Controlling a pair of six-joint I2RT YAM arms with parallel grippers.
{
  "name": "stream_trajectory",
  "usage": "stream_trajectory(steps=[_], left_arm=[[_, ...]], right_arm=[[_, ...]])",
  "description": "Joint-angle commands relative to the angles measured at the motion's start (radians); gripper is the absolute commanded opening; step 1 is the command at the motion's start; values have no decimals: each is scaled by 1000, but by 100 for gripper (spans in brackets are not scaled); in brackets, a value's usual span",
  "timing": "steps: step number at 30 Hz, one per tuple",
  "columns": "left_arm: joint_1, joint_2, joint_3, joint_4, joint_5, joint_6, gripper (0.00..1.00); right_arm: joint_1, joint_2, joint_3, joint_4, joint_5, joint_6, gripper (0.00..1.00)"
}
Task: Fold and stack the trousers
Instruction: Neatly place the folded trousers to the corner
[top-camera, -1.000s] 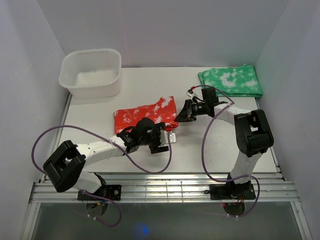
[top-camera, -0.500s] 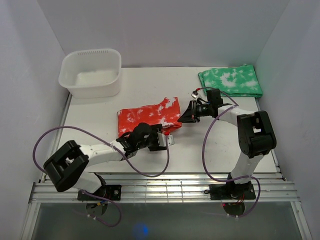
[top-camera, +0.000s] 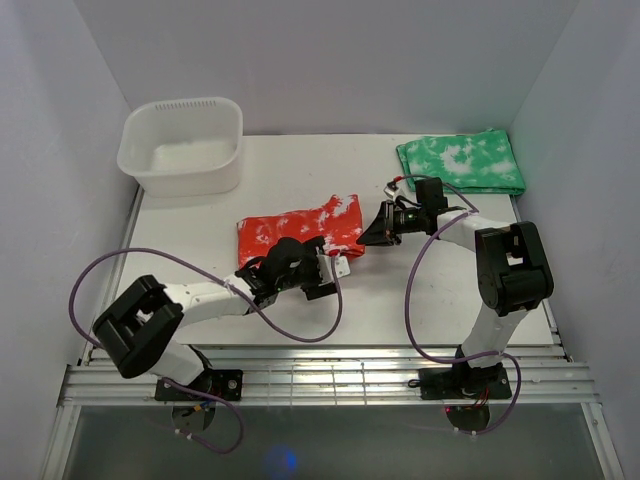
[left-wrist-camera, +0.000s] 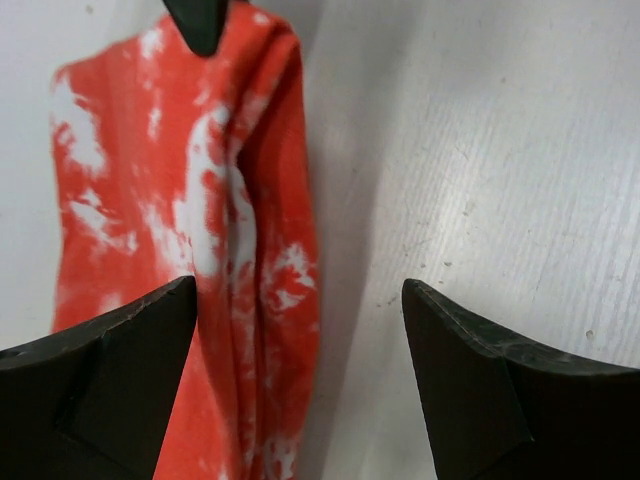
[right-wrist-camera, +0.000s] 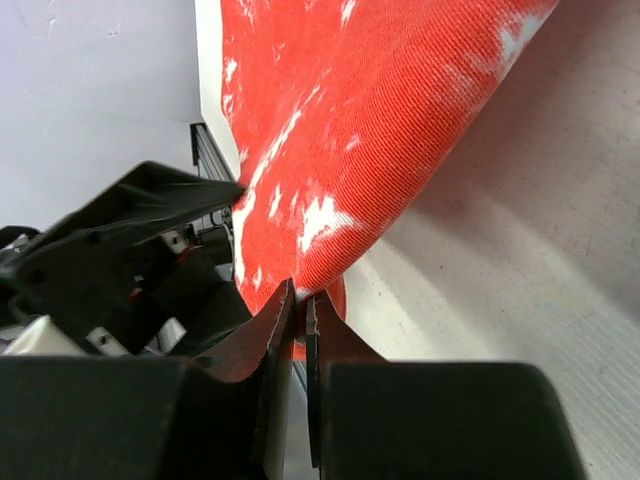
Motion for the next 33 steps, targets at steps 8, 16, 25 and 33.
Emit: stream_trajectory(steps=[8,16,25,33], left_arm=[[1,177,14,97,-56,24,65],[1,234,70,153,-179,24,13],[0,206,40,153,-46,4,69],[0,343,75,243,-239,46,59]], right_arm=[[-6,-30,36,-35,-97,18,8],[-20,-1,36,-11,-93,54,8],[-41,7,55,43,-114,112,8],[-43,-39,-47,192,-171,265,8]])
